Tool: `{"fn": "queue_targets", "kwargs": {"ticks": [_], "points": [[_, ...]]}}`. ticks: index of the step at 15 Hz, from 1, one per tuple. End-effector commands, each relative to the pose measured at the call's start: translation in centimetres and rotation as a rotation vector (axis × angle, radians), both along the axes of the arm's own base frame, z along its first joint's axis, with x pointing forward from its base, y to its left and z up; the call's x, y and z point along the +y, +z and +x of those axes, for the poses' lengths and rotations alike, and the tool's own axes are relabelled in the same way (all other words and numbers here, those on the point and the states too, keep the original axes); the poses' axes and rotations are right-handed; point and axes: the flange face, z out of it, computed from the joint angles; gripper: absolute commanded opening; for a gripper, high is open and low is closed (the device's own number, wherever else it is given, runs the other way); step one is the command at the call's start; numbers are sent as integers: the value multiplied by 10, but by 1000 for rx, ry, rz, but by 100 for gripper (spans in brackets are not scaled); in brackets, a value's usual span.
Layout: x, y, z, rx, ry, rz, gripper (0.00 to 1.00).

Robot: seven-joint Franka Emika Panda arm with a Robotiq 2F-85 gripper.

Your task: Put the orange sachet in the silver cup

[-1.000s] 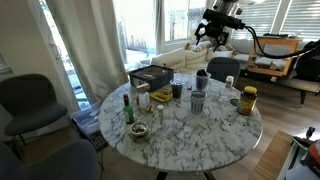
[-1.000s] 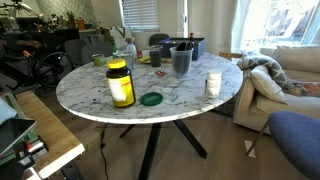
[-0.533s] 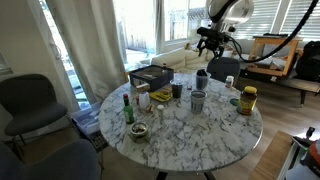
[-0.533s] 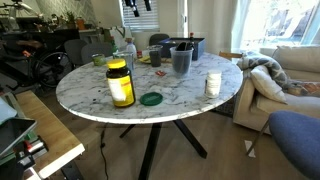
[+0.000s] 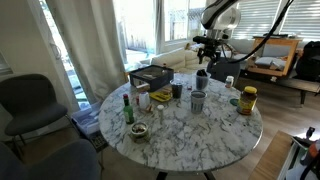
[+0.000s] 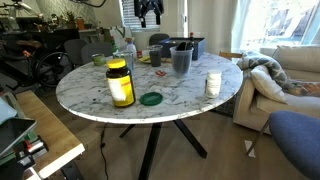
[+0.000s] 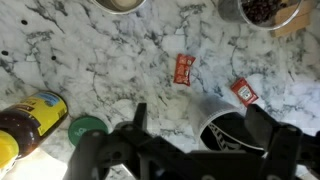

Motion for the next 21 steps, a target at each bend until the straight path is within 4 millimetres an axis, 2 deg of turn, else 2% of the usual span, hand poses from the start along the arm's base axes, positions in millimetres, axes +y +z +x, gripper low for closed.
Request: {"fn": "queue_targets", "kwargs": {"ticks": [1, 2, 3, 6, 9, 11, 13, 16, 18, 21], "points": [[0, 1, 1, 1, -2, 1, 100], [0, -9, 8, -9, -14, 1, 100], [-1, -28, 19, -20, -27, -48, 100], [15, -85, 45, -52, 12, -106, 100], [35, -147, 61, -19, 36, -104, 100], [46, -176, 64, 24, 76, -109, 100], [44, -179, 62, 42, 104, -109, 100], [35, -162, 52, 18, 106, -89, 100], [26, -158, 50, 29, 94, -63, 100], [17, -171, 47, 59, 70, -22, 100]]}}
